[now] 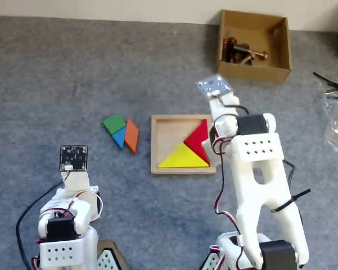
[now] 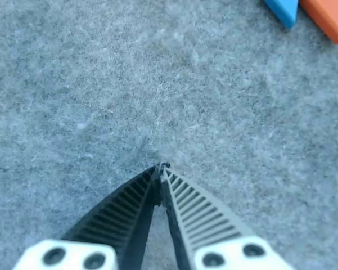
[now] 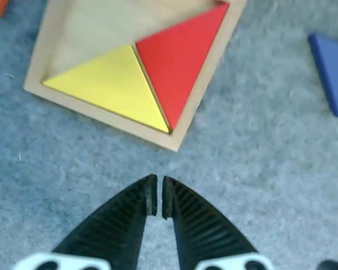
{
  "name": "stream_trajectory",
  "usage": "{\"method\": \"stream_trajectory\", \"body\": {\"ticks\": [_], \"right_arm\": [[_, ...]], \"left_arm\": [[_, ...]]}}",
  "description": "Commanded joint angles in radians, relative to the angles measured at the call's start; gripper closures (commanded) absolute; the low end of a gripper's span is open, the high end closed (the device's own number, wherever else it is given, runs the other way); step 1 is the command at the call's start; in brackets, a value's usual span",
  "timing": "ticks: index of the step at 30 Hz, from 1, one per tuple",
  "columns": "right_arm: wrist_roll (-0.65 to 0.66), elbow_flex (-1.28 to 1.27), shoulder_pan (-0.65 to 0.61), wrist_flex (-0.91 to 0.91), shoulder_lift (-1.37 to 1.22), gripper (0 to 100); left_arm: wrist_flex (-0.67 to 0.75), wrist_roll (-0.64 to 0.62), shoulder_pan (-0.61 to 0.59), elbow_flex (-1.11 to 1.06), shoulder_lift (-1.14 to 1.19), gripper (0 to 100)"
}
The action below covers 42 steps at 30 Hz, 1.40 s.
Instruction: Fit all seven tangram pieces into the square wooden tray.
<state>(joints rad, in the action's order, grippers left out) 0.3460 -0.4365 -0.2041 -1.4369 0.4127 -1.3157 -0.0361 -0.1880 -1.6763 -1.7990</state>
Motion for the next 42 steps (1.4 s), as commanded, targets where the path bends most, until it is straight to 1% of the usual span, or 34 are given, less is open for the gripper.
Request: {"method": "stream_trajectory", "body": {"ticks": [1, 7, 10, 19, 23, 25, 29, 33, 42], "right_arm": [[0.006, -0.019, 0.036, -0.01, 0.054, 97.2], [0.006, -0.039, 0.101, -0.019, 0.053, 97.2], [0.006, -0.088, 0.139, -0.01, 0.053, 97.2], [-0.009, -0.12, 0.122, 0.018, 0.054, 97.2], [-0.101, -0.157, 0.071, 0.019, 0.054, 97.2], [-0.118, -0.196, 0.056, 0.058, 0.054, 97.2], [-0.12, -0.266, 0.041, 0.156, 0.054, 97.2], [-0.12, -0.295, 0.041, 0.202, 0.054, 97.2], [-0.121, -0.297, 0.041, 0.209, 0.045, 97.1]], "left_arm": [[-0.008, -0.002, -0.008, -0.021, 0.007, 100], [-0.008, -0.002, -0.008, -0.021, 0.007, 100], [-0.008, -0.002, -0.008, -0.021, 0.007, 100], [-0.008, -0.002, -0.008, -0.021, 0.007, 100], [-0.008, -0.002, -0.008, -0.021, 0.007, 100], [-0.008, -0.002, -0.008, -0.021, 0.007, 100], [-0.008, -0.002, -0.008, -0.021, 0.007, 100], [-0.008, -0.002, -0.008, -0.021, 0.007, 100], [-0.008, -0.002, -0.008, -0.021, 0.007, 100]]}}
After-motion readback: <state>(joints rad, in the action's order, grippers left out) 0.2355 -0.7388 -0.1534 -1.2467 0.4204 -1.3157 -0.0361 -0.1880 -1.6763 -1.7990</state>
